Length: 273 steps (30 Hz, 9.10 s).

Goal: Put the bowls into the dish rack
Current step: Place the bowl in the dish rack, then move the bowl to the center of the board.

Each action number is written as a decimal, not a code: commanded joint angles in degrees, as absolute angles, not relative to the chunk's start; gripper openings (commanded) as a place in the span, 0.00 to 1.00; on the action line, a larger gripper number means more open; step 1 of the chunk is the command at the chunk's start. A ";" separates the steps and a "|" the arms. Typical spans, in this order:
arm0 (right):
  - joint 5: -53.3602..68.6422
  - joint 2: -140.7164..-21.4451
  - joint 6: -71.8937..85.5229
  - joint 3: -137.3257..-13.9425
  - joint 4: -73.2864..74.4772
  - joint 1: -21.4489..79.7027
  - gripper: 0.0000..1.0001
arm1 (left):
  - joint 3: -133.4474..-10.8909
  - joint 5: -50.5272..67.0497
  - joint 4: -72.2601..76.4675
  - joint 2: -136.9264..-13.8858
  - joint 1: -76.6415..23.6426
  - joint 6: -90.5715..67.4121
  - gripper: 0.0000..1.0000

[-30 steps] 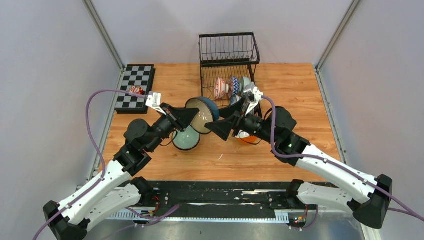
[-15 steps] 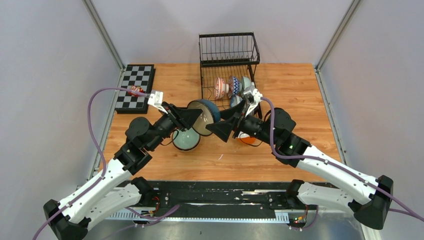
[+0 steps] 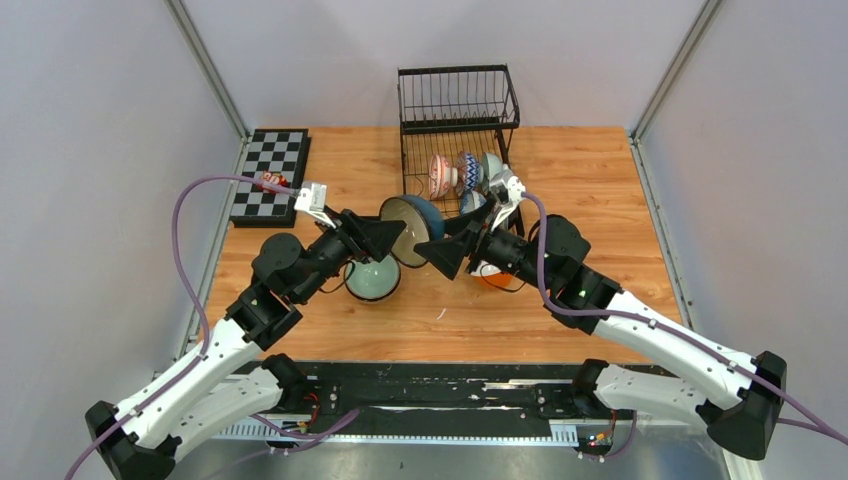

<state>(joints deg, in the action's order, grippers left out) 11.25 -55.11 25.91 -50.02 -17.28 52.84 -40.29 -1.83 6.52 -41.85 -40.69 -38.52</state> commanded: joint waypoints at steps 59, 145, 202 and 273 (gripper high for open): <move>0.79 -82.61 15.73 -58.38 -25.40 36.74 0.03 | -54.75 -12.69 -30.41 -35.38 -40.61 -17.87 0.75; -19.05 -106.20 19.63 -72.77 -4.06 43.98 0.12 | -50.19 -15.95 -32.87 -30.49 -40.61 -11.69 0.72; -14.70 -71.81 11.71 -59.17 8.32 44.99 1.00 | -50.37 -17.88 -34.67 -36.79 -40.61 -18.83 0.77; -7.21 -86.24 6.50 -56.12 37.53 49.43 0.39 | -38.48 -9.22 -31.08 -43.05 -40.61 -29.57 0.79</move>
